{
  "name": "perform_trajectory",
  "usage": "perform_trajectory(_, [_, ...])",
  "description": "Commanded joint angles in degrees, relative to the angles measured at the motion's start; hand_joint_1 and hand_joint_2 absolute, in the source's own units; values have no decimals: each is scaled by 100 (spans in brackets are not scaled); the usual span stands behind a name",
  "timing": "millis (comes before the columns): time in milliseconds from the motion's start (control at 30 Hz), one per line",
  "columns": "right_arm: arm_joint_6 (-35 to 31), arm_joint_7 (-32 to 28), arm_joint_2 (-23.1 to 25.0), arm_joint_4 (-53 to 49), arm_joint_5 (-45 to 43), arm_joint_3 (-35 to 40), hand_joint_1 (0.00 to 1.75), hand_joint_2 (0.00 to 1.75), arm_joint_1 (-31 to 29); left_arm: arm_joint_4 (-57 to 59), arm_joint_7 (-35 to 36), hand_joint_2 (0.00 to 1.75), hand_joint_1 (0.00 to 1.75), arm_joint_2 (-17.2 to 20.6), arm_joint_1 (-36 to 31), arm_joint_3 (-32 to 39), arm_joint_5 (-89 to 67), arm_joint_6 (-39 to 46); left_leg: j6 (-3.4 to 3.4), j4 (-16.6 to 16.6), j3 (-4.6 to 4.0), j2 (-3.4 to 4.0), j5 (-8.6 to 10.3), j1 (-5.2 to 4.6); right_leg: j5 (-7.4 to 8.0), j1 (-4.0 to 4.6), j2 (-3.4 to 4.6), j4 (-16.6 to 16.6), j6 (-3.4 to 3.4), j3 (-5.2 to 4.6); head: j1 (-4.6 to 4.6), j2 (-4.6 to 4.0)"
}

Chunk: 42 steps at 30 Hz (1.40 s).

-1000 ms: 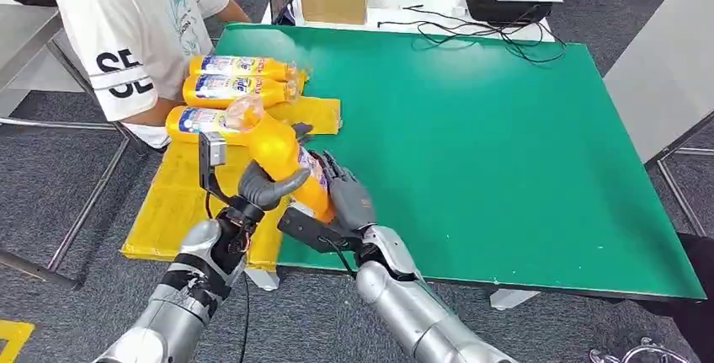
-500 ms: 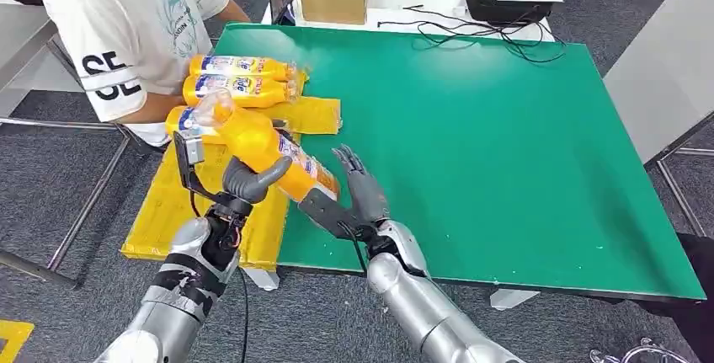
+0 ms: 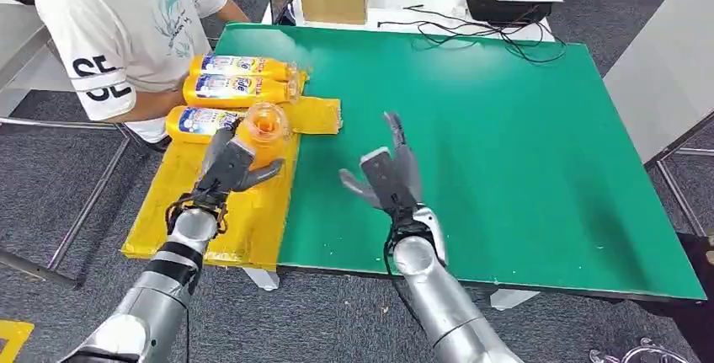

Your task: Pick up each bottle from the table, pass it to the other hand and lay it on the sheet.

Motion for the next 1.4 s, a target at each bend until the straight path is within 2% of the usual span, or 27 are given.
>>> perform_trajectory(33, [276, -101, -185, -556, -377, -380, 0, 175, -14, 1304, 121, 175, 175, 494, -631, -151, -1159, 585, -7, 3, 38, -9, -17, 4, -21, 4, -9, 6, -10, 39, 0, 0])
perform_trajectory(133, [343, -180, -189, -449, -539, -287, 0, 175, -157, 1799, 343, 175, 175, 804, -765, -501, -2352, 1137, -4, -4, 15, 5, -4, 2, -4, 2, 2, -2, -6, 13, -2, 0])
perform_trajectory(167, [340, -183, -189, -433, -557, -279, 0, 175, -171, 1843, 295, 175, 175, 814, -767, -472, -2348, 1160, -8, 0, 37, 8, -15, 3, -15, 3, 5, 4, -10, 32, 0, 0])
perform_trajectory(333, [335, -186, -189, -427, -565, -274, 0, 175, -169, 1860, 274, 175, 175, 800, -770, -461, -2351, 1171, -4, -2, 14, 6, -5, 4, -6, 4, 0, 0, -5, 12, 0, 0])
perform_trajectory(367, [335, -186, -189, -427, -565, -274, 0, 175, -169, 1860, 274, 175, 175, 800, -770, -461, -2351, 1171, -7, 3, 34, 4, -16, 6, -18, 6, -2, 5, -9, 32, -2, 0])
perform_trajectory(433, [333, -188, -192, -427, -567, -274, 0, 175, -163, 1857, 280, 175, 175, 784, -774, -462, -2357, 1174, -4, -1, 14, -1, -4, 3, -7, 3, -5, 0, -5, 13, 0, 0])
perform_trajectory(567, [333, -188, -192, -427, -567, -274, 0, 175, -163, 1857, 280, 175, 175, 784, -774, -462, -2357, 1174, -6, 7, 32, -1, -17, 6, -18, 6, -3, 6, -8, 33, -2, 0])
perform_trajectory(833, [333, -188, -192, -427, -567, -274, 0, 175, -163, 1857, 280, 175, 175, 784, -774, -462, -2357, 1174, -5, 1, 14, -2, -6, 4, -9, 4, -5, 2, -6, 15, 0, 0])
perform_trajectory(967, [457, -227, -281, -415, -686, -119, 0, 175, -258, 2415, 727, 175, 175, 1302, -880, -1281, -3842, 1168, -7, 4, 33, 11, -17, 5, -15, 5, 9, 5, -9, 30, -2, 0])
perform_trajectory(1033, [489, -230, -331, -468, -732, -94, 0, 175, -263, 2651, 696, 175, 175, 1493, -990, -1557, -4208, 1035, -8, 7, 39, 14, -21, 6, -19, 6, 12, 10, -10, 35, 0, 0])
perform_trajectory(1200, [612, -194, -338, -344, -837, -27, 0, 175, -365, 2926, 512, 175, 175, 1596, -1249, -1830, -4486, 618, -6, 2, 10, 6, -4, 6, -6, 5, 0, 4, -6, 8, 0, 0])
perform_trajectory(1233, [630, -194, -330, -307, -845, -6, 0, 175, -386, 2965, 486, 175, 175, 1616, -1287, -1892, -4540, 527, -9, 9, 28, 4, -17, 9, -19, 9, 0, 11, -10, 27, 0, 0])
perform_trajectory(1267, [671, -225, -368, -238, -763, 107, 0, 175, -467, 3139, 613, 175, 175, 1675, -1443, -2408, -5069, 145, -6, 4, 17, 3, -8, 7, -10, 7, 0, 6, -8, 16, -2, 0])
perform_trajectory(1400, [718, -190, -304, 2, -769, 196, 0, 175, -715, 3277, 632, 175, 175, 1685, -1614, -2656, -5251, -59, -8, 9, 29, 11, -16, 6, -15, 5, 10, 13, -9, 27, 0, 0])
